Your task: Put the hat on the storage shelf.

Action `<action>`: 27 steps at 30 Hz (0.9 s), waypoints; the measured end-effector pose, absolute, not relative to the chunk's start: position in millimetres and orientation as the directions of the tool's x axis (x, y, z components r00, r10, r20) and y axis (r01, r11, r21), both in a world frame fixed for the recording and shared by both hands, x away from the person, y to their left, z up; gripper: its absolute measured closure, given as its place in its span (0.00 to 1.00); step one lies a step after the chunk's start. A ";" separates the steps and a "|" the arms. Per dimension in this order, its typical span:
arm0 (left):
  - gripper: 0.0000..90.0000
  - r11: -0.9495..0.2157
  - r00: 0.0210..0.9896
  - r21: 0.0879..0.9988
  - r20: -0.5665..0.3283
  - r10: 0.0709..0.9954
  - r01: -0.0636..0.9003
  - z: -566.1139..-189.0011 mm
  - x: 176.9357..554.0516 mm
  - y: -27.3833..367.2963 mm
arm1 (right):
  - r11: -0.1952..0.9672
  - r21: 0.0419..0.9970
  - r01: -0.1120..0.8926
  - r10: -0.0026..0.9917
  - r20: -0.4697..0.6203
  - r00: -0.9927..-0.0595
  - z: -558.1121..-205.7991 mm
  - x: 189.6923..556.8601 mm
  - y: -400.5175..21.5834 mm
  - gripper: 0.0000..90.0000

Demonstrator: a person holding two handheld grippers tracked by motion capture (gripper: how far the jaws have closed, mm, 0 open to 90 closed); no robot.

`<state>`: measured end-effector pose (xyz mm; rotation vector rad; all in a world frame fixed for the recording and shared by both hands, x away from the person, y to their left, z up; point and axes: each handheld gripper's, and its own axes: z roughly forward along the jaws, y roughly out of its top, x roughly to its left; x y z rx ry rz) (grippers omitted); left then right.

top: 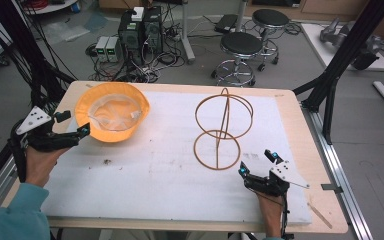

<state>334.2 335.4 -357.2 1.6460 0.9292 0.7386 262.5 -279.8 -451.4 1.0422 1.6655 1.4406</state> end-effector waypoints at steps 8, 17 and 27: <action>0.17 -0.159 0.484 0.950 0.009 0.875 0.269 -350.8 356.1 339.2 | 0.068 0.989 0.134 0.899 -0.003 -0.439 -451.2 262.8 -279.0 0.03; 0.17 -0.137 0.452 0.926 -0.041 0.891 0.353 -343.0 386.3 351.7 | 0.072 0.989 0.131 0.897 -0.007 -0.441 -451.3 262.6 -278.7 0.03; 0.17 -0.105 0.448 0.884 -0.125 0.885 0.455 -345.3 408.9 365.0 | 0.073 0.989 0.130 0.897 -0.008 -0.441 -451.3 262.6 -278.9 0.03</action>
